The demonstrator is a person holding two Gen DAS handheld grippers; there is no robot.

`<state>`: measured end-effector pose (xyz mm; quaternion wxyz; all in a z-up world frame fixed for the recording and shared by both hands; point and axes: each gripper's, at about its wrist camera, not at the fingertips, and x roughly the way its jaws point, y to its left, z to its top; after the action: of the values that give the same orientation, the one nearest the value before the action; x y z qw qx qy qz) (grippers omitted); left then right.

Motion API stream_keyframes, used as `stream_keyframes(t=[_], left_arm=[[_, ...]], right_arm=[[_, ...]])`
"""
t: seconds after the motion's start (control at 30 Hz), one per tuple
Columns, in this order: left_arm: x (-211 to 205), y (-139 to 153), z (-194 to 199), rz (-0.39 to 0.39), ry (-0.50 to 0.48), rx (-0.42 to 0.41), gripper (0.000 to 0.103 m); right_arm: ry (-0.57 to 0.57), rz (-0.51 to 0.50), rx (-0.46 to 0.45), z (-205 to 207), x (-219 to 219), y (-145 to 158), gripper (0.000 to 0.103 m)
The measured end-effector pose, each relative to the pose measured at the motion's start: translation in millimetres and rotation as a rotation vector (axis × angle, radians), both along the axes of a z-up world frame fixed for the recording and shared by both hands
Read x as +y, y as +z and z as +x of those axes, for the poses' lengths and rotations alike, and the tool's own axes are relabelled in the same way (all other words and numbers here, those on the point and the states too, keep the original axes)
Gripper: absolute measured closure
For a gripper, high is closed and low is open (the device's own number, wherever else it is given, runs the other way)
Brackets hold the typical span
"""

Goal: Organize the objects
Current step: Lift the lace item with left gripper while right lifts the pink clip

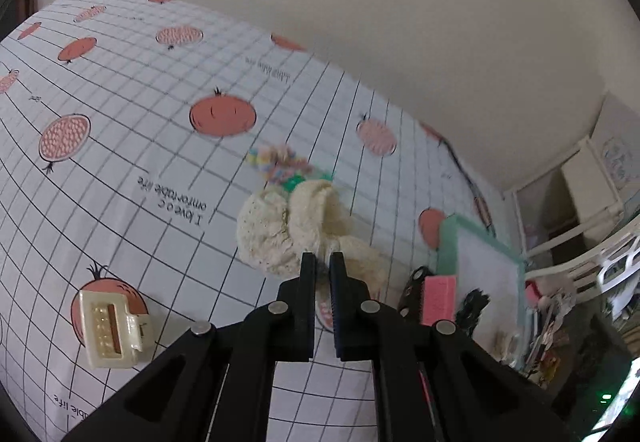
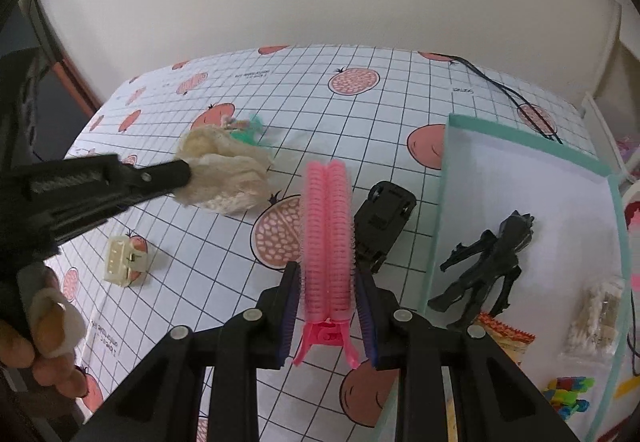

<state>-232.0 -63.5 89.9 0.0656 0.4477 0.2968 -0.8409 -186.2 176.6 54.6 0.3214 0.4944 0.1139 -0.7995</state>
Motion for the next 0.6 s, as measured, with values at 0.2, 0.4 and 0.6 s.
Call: stream_keyframes(t=[0.2, 0.4, 0.6], left_arm=[[-4.0, 39.0, 9.4, -0.045, 0.025, 0.145, 0.098], [-1.6, 43.4, 9.4, -0.112, 0.029, 0.117, 0.098], [-5.5, 20.1, 4.4, -0.119, 0.041, 0.017, 0.07]], right_arm=[[-0.019, -0.038, 0.028, -1.2, 7.2, 12.2, 0.074], [-0.02, -0.047, 0.032, 0.2, 10.3, 16.3, 0.074], [-0.017, -0.034, 0.025, -0.8, 13.2, 12.4, 0.074]])
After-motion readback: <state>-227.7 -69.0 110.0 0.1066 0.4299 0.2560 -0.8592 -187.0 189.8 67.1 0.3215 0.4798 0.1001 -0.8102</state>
